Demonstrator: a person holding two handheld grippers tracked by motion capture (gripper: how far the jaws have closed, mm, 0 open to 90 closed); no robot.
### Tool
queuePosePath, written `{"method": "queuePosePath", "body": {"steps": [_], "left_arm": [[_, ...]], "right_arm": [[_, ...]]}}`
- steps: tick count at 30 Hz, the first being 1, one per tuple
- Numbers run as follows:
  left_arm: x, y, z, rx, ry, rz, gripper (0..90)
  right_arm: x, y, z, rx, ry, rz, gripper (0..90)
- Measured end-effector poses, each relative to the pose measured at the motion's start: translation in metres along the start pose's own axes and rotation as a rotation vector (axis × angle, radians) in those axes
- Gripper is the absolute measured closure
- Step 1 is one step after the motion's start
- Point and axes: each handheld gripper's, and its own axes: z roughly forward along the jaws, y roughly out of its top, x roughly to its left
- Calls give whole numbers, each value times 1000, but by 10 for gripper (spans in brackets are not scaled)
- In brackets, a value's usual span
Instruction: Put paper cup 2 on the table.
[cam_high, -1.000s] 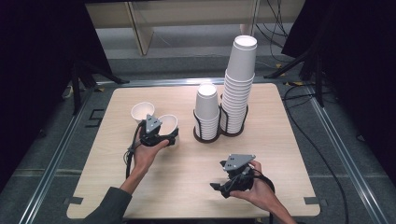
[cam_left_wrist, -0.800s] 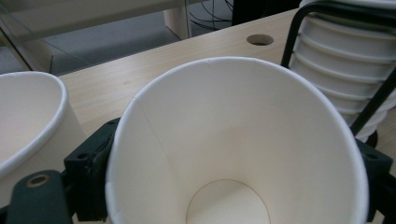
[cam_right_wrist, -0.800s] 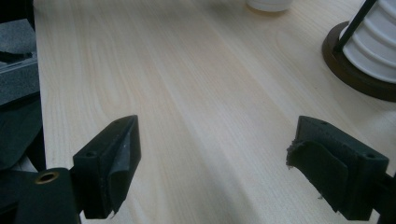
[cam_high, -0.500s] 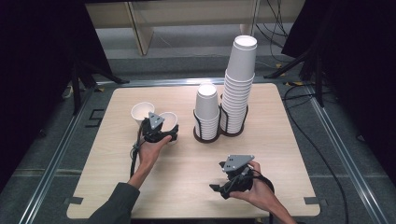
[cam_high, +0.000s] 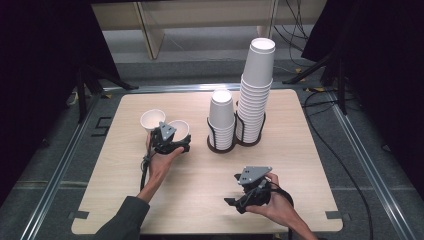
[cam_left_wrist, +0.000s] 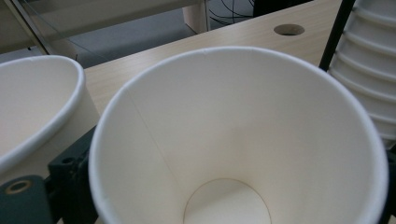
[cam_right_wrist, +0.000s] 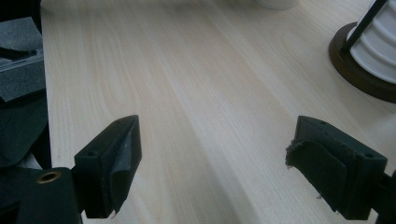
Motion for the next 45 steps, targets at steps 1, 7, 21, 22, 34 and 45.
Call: {"method": "queuePosePath", "body": {"steps": [1, 7, 21, 22, 34, 45], "left_arm": [[0, -1, 0, -2, -7, -3, 96], [2, -6, -5, 13, -16, -2, 115], [4, -19, -6, 14, -32, 40, 124], [4, -20, -7, 19, -33, 38, 127], [12, -35, -15, 58, -64, 64, 143], [20, -41, -39, 55, -112, 50, 144]], "right_arm": [[-1, 0, 0, -2, -4, -9, 170], [0, 0, 0, 2, 2, 4, 171], [1, 1, 0, -5, -5, -5, 182], [0, 1, -1, -10, -8, -6, 180], [-2, 0, -2, -7, -7, 5, 173], [-3, 0, -2, -5, -4, 13, 172]]}}
